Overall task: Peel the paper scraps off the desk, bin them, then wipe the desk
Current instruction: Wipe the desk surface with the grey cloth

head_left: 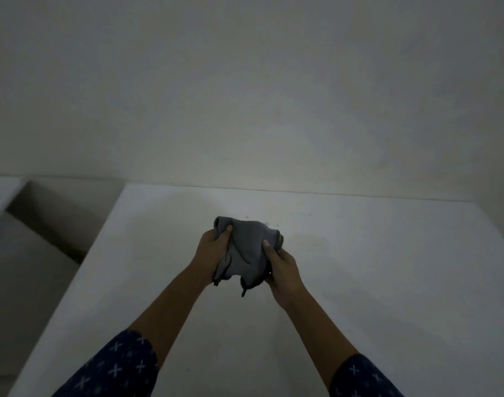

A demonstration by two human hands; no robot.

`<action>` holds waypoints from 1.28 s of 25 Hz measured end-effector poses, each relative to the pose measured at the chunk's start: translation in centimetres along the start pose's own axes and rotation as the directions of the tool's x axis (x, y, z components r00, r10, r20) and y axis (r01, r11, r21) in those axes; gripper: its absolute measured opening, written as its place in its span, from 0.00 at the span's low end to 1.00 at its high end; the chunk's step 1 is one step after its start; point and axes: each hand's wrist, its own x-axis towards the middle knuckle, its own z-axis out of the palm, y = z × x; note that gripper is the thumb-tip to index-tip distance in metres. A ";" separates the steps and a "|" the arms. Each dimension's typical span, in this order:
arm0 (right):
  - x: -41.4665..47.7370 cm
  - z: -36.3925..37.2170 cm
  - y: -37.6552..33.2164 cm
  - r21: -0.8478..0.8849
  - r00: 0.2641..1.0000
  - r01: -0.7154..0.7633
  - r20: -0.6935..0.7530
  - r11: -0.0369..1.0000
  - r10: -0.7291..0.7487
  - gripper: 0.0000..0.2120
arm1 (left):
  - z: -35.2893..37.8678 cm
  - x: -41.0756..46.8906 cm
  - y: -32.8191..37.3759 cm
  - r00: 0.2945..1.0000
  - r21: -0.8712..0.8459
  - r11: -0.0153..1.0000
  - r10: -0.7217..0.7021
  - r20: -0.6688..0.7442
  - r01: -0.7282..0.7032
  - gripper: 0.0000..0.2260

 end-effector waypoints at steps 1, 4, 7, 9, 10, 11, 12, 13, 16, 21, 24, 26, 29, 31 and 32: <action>0.3 1.7 0.6 -0.060 0.999 0.020 -0.048 0.998 -0.023 0.16 | -2.2 0.5 -0.5 0.997 0.082 0.995 0.053 -0.051 -0.049 0.17; 1.0 5.8 2.4 -0.220 0.988 0.071 -0.122 0.973 -0.099 0.12 | -8.3 1.7 -2.9 0.943 0.398 0.892 0.294 -0.153 -0.213 0.17; 1.6 10.4 4.9 -0.319 0.975 0.109 -0.150 0.941 -0.164 0.11 | -14.0 2.7 -6.0 0.920 0.563 0.785 0.379 -0.102 -0.261 0.14; 1.8 13.2 6.7 -0.327 0.972 0.096 -0.173 0.940 -0.160 0.07 | -17.0 3.6 -7.2 0.938 0.560 0.801 0.327 -0.117 -0.210 0.17; 2.1 14.1 7.7 -0.340 0.972 0.075 -0.184 0.937 -0.144 0.06 | -18.2 4.2 -7.4 0.942 0.580 0.792 0.313 -0.121 -0.189 0.17; 2.3 15.1 8.6 -0.348 0.977 0.052 -0.177 0.936 -0.120 0.06 | -19.6 4.9 -7.6 0.944 0.609 0.774 0.306 -0.124 -0.171 0.17; 2.6 15.6 9.5 -0.365 0.983 0.044 -0.148 0.930 -0.104 0.10 | -20.9 5.7 -7.9 0.946 0.630 0.759 0.300 -0.120 -0.161 0.15; 2.9 15.9 10.2 -0.387 0.989 0.063 -0.098 0.920 -0.109 0.15 | -22.1 6.4 -8.1 0.949 0.636 0.756 0.293 -0.118 -0.155 0.12; 4.2 17.3 11.6 -0.576 0.984 0.172 0.066 0.799 -0.164 0.20 | -25.8 8.0 -8.9 0.956 0.592 0.795 0.260 -0.138 -0.131 0.02; 6.8 20.1 12.7 -0.806 0.962 0.263 0.180 0.530 -0.205 0.12 | -28.5 8.5 -10.2 0.922 0.594 0.804 0.256 -0.292 -0.035 0.03; 7.4 20.4 13.4 -0.909 0.948 0.309 0.269 0.280 -0.170 0.18 | -28.9 7.8 -10.9 0.911 0.662 0.749 0.271 -0.310 0.002 0.07; 7.5 20.3 14.0 -0.958 0.942 0.283 0.287 -0.048 -0.171 0.24 | -28.4 7.5 -11.6 0.875 0.795 0.603 0.418 -0.246 -0.065 0.13; 7.0 20.7 14.9 -0.905 0.923 0.355 0.380 -0.235 -0.068 0.28 | -26.9 7.5 -13.6 0.905 0.911 0.331 0.415 0.095 -0.247 0.26; 7.0 20.4 15.7 -0.859 0.910 0.385 0.414 -0.338 -0.015 0.28 | -26.5 7.7 -15.4 0.931 0.939 0.221 0.313 0.186 -0.262 0.30; 7.1 20.3 15.6 -0.843 0.910 0.379 0.415 -0.382 -0.012 0.29 | -26.4 7.6 -15.7 0.952 0.949 0.216 0.253 0.172 -0.228 0.31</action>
